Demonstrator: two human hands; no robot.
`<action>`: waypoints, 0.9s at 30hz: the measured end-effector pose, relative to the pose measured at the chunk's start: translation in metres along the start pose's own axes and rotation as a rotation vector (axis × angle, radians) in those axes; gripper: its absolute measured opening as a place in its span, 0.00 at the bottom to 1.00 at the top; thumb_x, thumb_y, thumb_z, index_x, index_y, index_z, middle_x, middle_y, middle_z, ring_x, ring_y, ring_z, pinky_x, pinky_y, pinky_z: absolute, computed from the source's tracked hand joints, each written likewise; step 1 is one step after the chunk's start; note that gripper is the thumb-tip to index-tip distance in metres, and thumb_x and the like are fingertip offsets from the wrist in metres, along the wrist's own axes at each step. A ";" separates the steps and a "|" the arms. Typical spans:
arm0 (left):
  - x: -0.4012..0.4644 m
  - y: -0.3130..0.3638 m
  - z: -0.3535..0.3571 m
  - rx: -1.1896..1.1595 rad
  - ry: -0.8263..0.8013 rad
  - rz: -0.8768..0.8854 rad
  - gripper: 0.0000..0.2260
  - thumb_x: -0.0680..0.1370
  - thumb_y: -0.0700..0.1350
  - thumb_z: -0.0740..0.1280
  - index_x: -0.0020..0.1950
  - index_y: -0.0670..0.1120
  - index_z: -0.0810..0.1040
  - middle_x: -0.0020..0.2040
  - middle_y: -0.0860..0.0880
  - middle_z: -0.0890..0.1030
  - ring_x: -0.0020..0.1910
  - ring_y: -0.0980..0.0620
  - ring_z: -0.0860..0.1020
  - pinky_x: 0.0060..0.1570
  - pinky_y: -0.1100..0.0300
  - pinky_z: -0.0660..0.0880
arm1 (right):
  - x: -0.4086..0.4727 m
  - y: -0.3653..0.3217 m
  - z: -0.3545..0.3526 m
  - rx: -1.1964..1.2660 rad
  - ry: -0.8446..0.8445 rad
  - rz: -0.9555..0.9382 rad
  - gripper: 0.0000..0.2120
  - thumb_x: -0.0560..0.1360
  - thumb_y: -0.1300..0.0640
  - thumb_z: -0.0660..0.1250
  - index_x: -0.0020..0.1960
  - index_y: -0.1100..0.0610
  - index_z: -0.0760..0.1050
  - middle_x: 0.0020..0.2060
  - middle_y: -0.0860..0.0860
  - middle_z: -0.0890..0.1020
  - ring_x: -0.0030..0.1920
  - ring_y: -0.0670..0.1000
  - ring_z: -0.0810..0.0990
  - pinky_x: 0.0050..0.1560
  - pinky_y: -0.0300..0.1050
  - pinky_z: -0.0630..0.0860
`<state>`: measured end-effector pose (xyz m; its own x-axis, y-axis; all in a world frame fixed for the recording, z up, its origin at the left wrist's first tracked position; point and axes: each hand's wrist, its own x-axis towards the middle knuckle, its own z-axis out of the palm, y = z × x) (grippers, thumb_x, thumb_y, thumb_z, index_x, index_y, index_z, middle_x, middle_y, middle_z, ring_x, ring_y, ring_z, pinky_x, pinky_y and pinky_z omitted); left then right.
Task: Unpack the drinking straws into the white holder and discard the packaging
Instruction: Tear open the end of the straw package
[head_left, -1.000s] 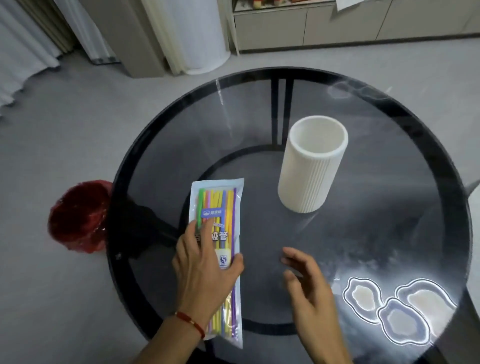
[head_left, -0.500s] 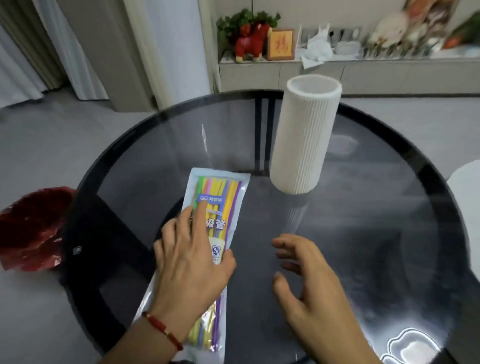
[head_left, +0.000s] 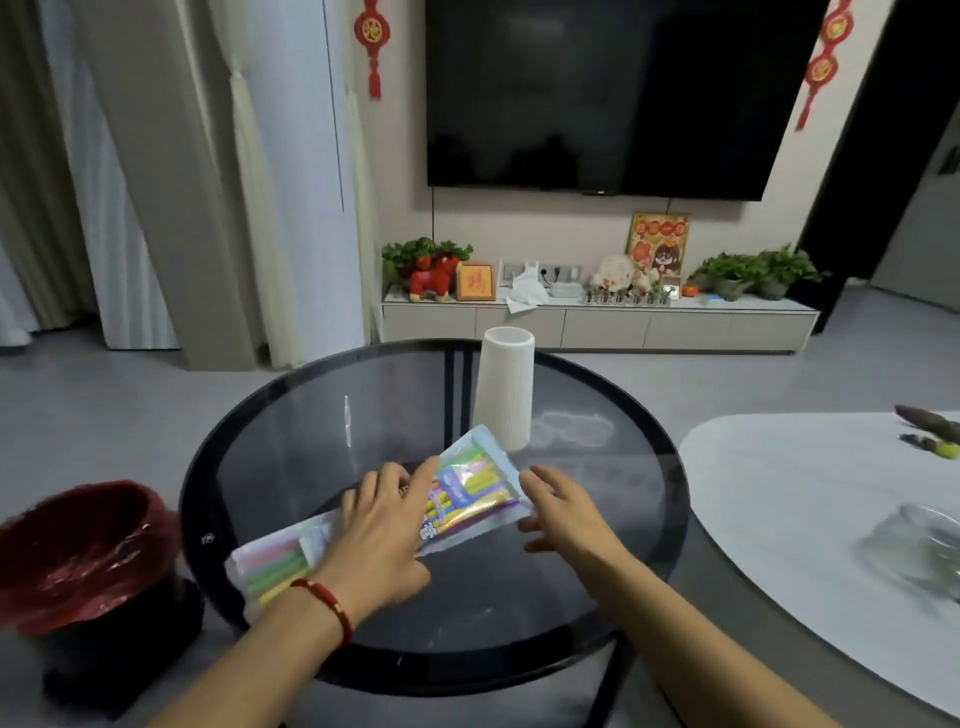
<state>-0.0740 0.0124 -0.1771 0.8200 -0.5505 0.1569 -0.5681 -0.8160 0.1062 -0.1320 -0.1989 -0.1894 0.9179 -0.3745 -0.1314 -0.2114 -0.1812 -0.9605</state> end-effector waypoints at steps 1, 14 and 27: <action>0.000 -0.001 -0.003 0.050 0.017 0.067 0.51 0.65 0.46 0.71 0.80 0.54 0.42 0.63 0.50 0.63 0.62 0.47 0.66 0.63 0.53 0.66 | 0.000 -0.004 -0.004 0.021 -0.048 -0.010 0.20 0.83 0.47 0.63 0.71 0.55 0.73 0.52 0.51 0.85 0.45 0.52 0.85 0.41 0.48 0.84; 0.045 0.020 0.045 -0.281 0.241 0.246 0.29 0.73 0.63 0.63 0.71 0.53 0.70 0.72 0.55 0.69 0.74 0.55 0.63 0.74 0.43 0.56 | 0.039 0.025 0.018 0.246 -0.289 -0.064 0.12 0.84 0.55 0.66 0.51 0.61 0.84 0.43 0.59 0.88 0.42 0.54 0.87 0.46 0.52 0.85; 0.047 0.018 0.039 -0.566 0.378 0.064 0.08 0.70 0.49 0.68 0.42 0.47 0.72 0.53 0.54 0.78 0.55 0.53 0.74 0.57 0.52 0.70 | 0.048 0.038 0.045 0.706 -0.455 0.066 0.17 0.84 0.50 0.65 0.59 0.62 0.83 0.36 0.48 0.87 0.38 0.46 0.86 0.50 0.47 0.84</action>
<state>-0.0431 -0.0346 -0.2067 0.7614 -0.4115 0.5008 -0.6478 -0.5099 0.5660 -0.0814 -0.1830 -0.2434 0.9889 0.0661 -0.1332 -0.1484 0.4962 -0.8554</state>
